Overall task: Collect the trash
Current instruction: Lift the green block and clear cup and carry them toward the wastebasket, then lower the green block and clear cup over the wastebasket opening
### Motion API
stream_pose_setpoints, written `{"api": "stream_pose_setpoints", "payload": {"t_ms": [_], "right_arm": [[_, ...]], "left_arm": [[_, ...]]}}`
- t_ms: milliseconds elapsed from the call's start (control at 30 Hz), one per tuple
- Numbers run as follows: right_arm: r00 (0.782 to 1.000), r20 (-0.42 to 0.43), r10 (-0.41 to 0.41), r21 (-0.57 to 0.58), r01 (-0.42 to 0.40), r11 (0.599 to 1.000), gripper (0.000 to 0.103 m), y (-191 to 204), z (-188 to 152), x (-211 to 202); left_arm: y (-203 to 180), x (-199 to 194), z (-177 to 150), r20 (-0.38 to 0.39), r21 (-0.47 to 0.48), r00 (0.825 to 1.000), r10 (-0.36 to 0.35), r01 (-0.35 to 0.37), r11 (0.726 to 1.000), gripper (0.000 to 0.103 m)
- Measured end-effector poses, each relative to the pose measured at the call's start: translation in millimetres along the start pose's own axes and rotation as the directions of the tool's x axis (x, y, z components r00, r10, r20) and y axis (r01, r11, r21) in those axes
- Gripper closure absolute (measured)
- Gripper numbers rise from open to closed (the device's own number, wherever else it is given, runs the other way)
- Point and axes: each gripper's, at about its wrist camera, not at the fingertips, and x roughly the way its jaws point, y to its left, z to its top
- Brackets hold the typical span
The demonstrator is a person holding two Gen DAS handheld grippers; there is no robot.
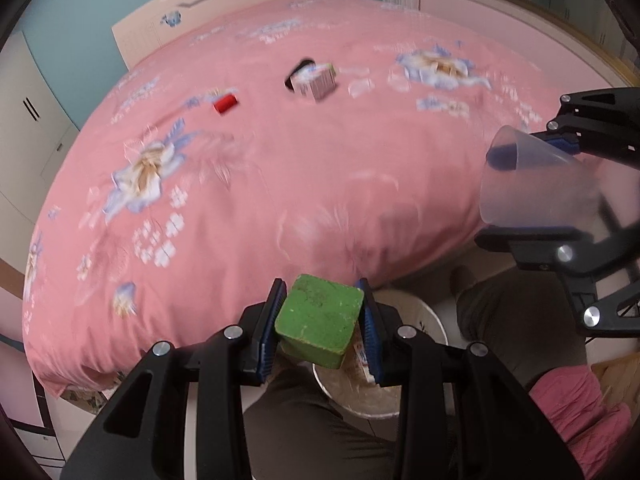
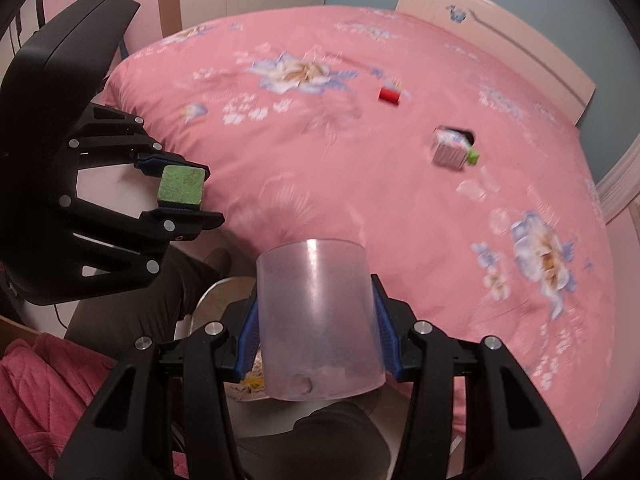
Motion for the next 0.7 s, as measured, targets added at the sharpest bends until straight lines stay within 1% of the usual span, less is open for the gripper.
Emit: {"api": "stream_pose_setpoints", "payload": {"t_ms": [233,433,567,700], "right_arm": [[0.995,-0.085,0.049,0.009,-0.049,0.999,0.053,12.6,-22.9,42.3],[0.983,-0.158,0.093,0.016,-0.092,0.996,0.053,23.7,-42.0,80.1],[0.973,-0.200,0.117,0.020,-0.116,0.993,0.053,31.7,-54.4,105.0],[0.955,-0.248,0.161,0.042,-0.156,0.987,0.053,39.9,-66.6,133.1]], "left_arm": [[-5.6,37.7,-24.3,-0.088,-0.009,0.996,-0.031,0.030,1.000,0.065],[-10.4,71.7,-47.3,-0.169,-0.028,0.984,-0.059,0.055,0.998,0.065],[-15.4,97.1,-65.3,-0.234,-0.037,0.969,-0.082,0.075,0.996,0.065],[-18.7,119.2,-79.4,-0.289,-0.058,0.951,-0.107,0.094,0.994,0.065]]}}
